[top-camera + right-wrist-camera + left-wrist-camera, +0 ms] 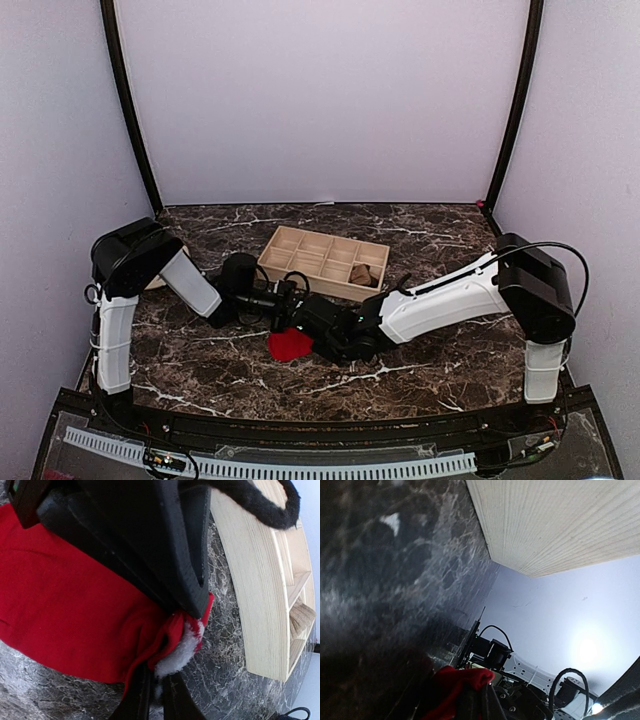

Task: Roll the socks
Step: Roll the sock at the center of the board.

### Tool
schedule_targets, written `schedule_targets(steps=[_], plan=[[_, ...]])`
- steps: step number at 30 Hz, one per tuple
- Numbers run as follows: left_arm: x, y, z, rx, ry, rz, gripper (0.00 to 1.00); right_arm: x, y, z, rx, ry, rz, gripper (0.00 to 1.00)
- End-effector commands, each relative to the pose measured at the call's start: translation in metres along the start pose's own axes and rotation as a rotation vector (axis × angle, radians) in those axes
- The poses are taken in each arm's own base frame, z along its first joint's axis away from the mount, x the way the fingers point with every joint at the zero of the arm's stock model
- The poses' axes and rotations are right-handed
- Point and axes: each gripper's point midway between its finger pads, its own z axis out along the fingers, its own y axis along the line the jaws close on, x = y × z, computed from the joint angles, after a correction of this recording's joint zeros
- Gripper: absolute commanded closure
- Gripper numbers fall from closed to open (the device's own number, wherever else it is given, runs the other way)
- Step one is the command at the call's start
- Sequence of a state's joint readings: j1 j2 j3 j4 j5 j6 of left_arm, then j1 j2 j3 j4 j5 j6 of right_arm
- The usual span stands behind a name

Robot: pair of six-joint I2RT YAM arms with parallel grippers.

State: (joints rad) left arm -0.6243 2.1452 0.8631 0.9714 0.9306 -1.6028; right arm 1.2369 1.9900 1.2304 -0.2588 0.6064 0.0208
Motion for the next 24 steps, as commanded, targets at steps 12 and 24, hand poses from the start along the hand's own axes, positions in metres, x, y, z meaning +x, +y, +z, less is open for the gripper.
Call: schedule_targets(steps=[12,24], plan=[[-0.019,0.028,0.000,0.043,-0.008,0.138,1.00,-0.008,-0.008,-0.010,-0.072,0.009,0.185,0.81],[-0.027,0.052,-0.004,-0.020,-0.002,0.191,1.00,-0.008,-0.032,-0.021,-0.121,0.009,0.332,0.67]])
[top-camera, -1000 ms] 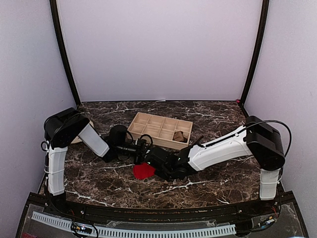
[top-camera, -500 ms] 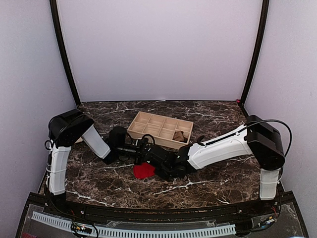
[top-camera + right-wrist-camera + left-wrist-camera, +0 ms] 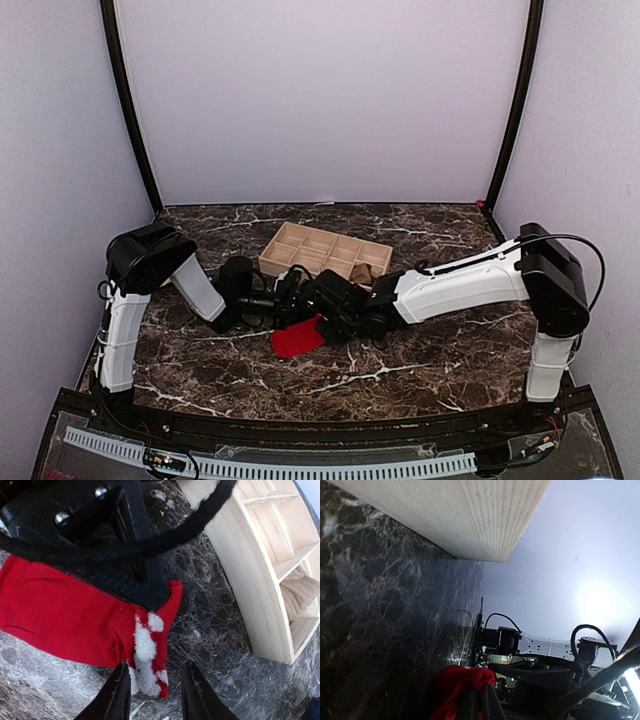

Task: Roll the socks
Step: Roll the sock at the center of the board.

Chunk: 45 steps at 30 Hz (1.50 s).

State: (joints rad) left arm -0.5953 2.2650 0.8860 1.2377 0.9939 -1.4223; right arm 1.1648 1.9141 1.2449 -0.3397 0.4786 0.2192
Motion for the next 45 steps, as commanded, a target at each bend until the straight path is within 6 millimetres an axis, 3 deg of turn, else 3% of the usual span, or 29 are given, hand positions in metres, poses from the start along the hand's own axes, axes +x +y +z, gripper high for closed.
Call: schedule_targets(steps=[1,4,10,13,28,45], plan=[[0.001,0.060,-0.011,-0.133,-0.020,-0.122,1.00,-0.008,-0.008,-0.014,-0.043,-0.025,0.084,0.67],[0.001,0.063,-0.013,-0.136,-0.014,-0.113,1.00,-0.011,-0.009,-0.020,-0.071,-0.040,0.126,0.65],[0.001,0.066,-0.013,-0.144,0.004,-0.099,1.00,-0.022,-0.010,-0.034,-0.157,-0.094,0.245,0.54],[0.001,0.067,-0.014,-0.139,0.016,-0.086,1.00,-0.012,-0.012,-0.032,-0.213,-0.095,0.324,0.52],[0.008,0.064,-0.012,-0.047,0.094,-0.011,1.00,-0.011,-0.021,-0.009,-0.495,-0.219,0.693,0.51],[0.013,0.051,-0.016,0.047,0.123,0.011,1.00,-0.006,-0.006,0.001,-0.741,-0.306,0.947,0.51]])
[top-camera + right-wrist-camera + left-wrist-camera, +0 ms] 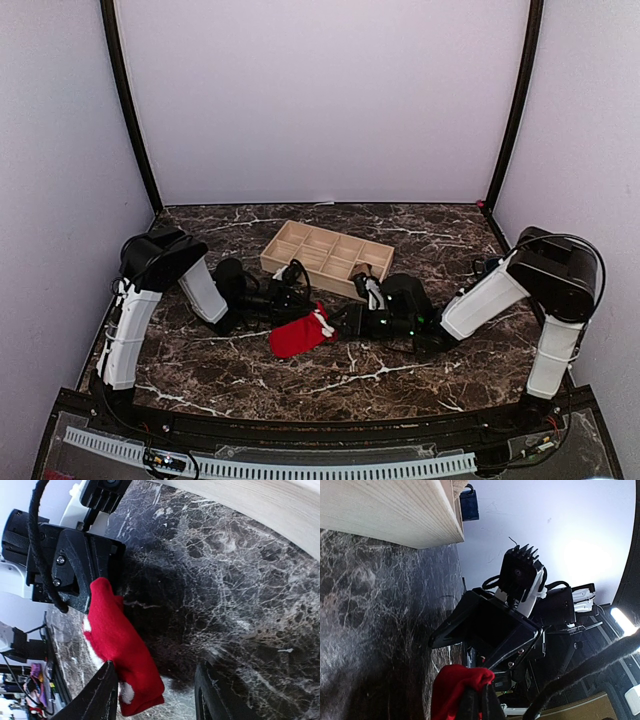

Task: Roll the socks
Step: Roll the sock at the center of the board.

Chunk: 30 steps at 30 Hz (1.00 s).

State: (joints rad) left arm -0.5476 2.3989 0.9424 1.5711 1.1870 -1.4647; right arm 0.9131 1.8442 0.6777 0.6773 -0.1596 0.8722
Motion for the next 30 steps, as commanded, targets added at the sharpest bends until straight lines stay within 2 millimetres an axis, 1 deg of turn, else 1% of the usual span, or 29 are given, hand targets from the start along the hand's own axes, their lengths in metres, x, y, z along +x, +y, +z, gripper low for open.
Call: schedule_targets(steps=[1,6,9,10,15,17,22,27,30], plan=[[0.018,0.056,-0.011,-0.083,-0.008,-0.179,1.00,-0.010,0.018,-0.002,-0.129,-0.060,0.070,0.51],[0.017,0.054,-0.011,-0.074,-0.004,-0.176,1.00,-0.006,0.017,-0.004,-0.166,-0.077,0.124,0.51],[0.017,0.053,-0.011,-0.067,-0.003,-0.180,1.00,-0.002,0.016,0.000,-0.187,-0.071,0.151,0.51],[0.017,0.052,-0.010,-0.065,-0.003,-0.179,1.00,-0.004,0.021,0.001,-0.209,-0.082,0.154,0.51],[0.015,0.047,-0.010,-0.043,-0.008,-0.176,1.00,-0.002,0.026,0.005,-0.245,-0.088,0.182,0.52],[0.014,0.045,-0.009,-0.034,-0.013,-0.177,1.00,-0.002,0.029,0.006,-0.267,-0.094,0.201,0.54],[0.013,0.045,-0.010,-0.022,-0.014,-0.183,1.00,0.000,0.035,0.011,-0.311,-0.089,0.227,0.62],[0.015,0.046,-0.010,-0.020,-0.010,-0.185,1.00,0.001,0.038,0.015,-0.332,-0.095,0.248,0.76],[0.016,0.047,-0.010,-0.019,-0.010,-0.189,1.00,0.001,0.039,0.017,-0.340,-0.093,0.258,0.82]])
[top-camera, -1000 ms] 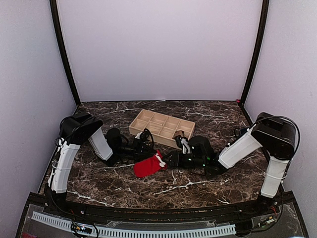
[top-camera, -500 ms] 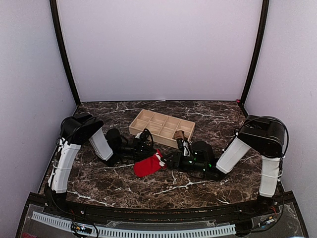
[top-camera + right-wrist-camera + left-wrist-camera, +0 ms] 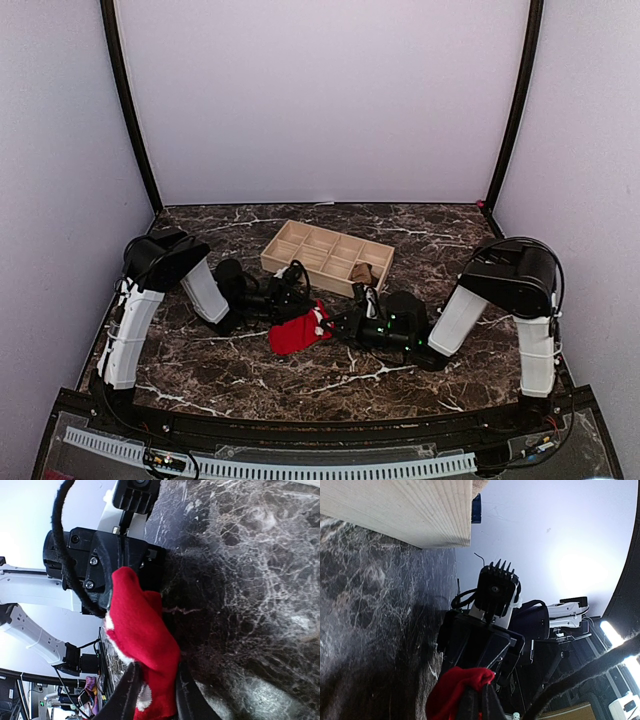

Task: Roll the socks
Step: Roll the sock at the center of the board.

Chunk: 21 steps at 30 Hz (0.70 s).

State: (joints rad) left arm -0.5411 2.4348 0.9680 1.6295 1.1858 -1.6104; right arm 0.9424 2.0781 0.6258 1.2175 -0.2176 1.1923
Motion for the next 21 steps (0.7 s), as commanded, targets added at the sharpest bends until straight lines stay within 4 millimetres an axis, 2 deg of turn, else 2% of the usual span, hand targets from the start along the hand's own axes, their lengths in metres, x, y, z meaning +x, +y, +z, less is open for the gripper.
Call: schedule_targets(steps=[1,6,11,21], plan=[[0.016,0.046,-0.010,-0.036,-0.005,-0.088,1.00,-0.004,0.022,0.007,-0.091,-0.022,0.006,0.85],[0.014,0.046,-0.014,-0.034,-0.027,-0.097,1.00,-0.005,0.022,0.010,-0.082,-0.021,0.013,1.00],[0.009,0.046,-0.026,-0.045,-0.102,-0.110,0.96,-0.006,0.016,0.012,0.023,0.006,-0.049,1.00],[-0.008,0.044,-0.056,-0.164,-0.265,-0.105,0.85,-0.013,-0.006,0.002,0.338,0.100,-0.275,1.00]])
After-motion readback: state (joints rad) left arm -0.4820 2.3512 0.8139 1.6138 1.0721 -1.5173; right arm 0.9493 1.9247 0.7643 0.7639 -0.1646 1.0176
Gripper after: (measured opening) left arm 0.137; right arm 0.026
